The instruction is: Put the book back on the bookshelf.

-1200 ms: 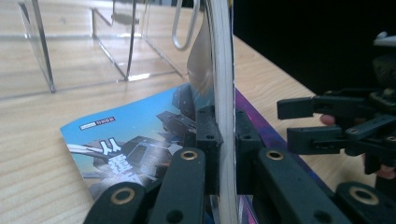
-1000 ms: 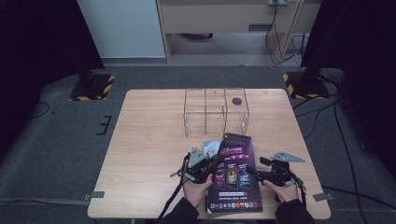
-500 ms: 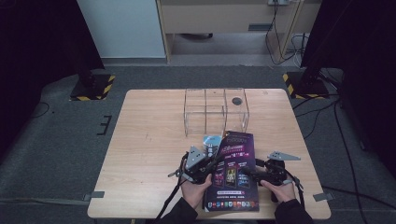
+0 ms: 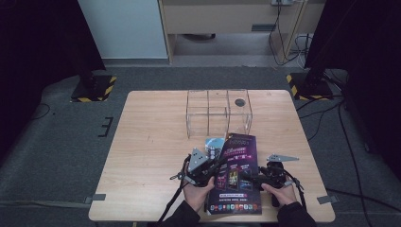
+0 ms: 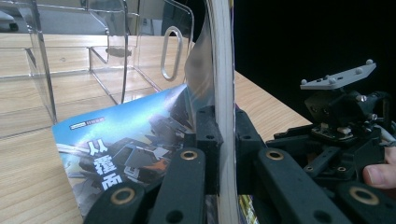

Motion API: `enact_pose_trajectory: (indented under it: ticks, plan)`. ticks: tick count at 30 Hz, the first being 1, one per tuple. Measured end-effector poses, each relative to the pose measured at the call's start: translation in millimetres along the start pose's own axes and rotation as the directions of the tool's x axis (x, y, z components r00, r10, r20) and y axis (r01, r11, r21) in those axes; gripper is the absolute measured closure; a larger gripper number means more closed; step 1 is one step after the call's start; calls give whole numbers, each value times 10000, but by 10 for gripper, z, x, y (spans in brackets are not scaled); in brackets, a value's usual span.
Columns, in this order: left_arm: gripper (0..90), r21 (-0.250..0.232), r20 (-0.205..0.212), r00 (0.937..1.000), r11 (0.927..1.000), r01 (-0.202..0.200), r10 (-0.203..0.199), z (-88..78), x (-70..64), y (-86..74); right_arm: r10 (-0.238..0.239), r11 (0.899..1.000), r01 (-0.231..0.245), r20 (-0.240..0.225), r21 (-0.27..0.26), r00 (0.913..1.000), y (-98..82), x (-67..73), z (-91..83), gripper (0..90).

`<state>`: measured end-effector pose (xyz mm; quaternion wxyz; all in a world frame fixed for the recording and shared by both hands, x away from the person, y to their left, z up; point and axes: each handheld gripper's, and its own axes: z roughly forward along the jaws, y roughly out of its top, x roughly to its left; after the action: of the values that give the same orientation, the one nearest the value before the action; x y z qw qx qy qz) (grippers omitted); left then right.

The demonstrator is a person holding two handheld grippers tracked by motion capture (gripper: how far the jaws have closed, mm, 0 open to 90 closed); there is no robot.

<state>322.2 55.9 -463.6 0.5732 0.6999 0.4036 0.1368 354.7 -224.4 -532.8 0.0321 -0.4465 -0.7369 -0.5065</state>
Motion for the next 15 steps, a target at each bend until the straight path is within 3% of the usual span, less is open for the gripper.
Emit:
enact_pose_trajectory:
  ticks: [4, 7, 10, 15]
  plan:
    - [841, -57, -36, 10000, 10000, 41, -41, 1, 12, -5, 334, 9994, -334, 1, 85, 9994, 19, -14, -43, 401]
    - [841, -164, -109, 9999, 9998, 70, -72, -15, 29, 6, 705, 9975, -706, -284, -14, 9971, 33, -29, -84, 485]
    - [841, -204, -157, 9998, 9997, 105, -108, -30, 42, 14, 800, 9963, -817, -601, -269, 9950, 47, -21, -115, 547]
    - [840, -211, -235, 9996, 9997, 131, -136, -23, 51, 0, 992, 9937, -1026, -739, -440, 9923, 64, -5, -175, 678]
